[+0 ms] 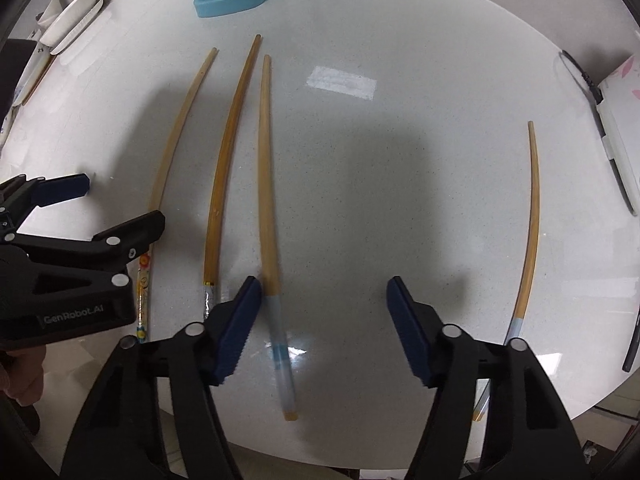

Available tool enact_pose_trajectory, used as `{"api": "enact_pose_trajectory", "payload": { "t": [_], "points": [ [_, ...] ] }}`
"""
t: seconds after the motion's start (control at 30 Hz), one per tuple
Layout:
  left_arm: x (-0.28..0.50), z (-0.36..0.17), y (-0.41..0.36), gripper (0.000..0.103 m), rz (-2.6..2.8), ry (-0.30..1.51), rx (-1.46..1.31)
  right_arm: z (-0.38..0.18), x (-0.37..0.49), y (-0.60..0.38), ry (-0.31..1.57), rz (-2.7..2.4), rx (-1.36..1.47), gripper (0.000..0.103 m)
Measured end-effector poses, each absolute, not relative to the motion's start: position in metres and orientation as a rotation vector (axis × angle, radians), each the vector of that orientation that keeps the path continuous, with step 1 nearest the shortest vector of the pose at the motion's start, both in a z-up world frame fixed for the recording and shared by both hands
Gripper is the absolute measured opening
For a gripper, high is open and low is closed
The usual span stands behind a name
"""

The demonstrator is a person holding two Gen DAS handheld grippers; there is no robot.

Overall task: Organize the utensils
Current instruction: 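Close the left tool on a patterned chopstick while the right tool grasps a plain one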

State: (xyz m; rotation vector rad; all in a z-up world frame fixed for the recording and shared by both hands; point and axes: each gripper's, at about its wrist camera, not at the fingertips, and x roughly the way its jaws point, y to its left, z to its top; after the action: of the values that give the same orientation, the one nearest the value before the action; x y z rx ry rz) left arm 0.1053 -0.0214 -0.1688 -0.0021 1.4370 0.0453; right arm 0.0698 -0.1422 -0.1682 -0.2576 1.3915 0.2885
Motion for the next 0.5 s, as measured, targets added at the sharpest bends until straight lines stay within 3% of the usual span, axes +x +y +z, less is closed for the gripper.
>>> {"api": "enact_pose_trajectory", "payload": {
  "t": [0.23, 0.5],
  "points": [
    [0.109, -0.161, -0.033, 0.068, 0.059, 1.478, -0.014, -0.166, 0.074, -0.139, 1.435, 0.287, -0.262, 0.037],
    [0.115, -0.155, -0.042, 0.008, 0.070, 1.507, -0.012, -0.170, 0.090, -0.145, 1.501, 0.271, -0.263, 0.029]
  ]
}}
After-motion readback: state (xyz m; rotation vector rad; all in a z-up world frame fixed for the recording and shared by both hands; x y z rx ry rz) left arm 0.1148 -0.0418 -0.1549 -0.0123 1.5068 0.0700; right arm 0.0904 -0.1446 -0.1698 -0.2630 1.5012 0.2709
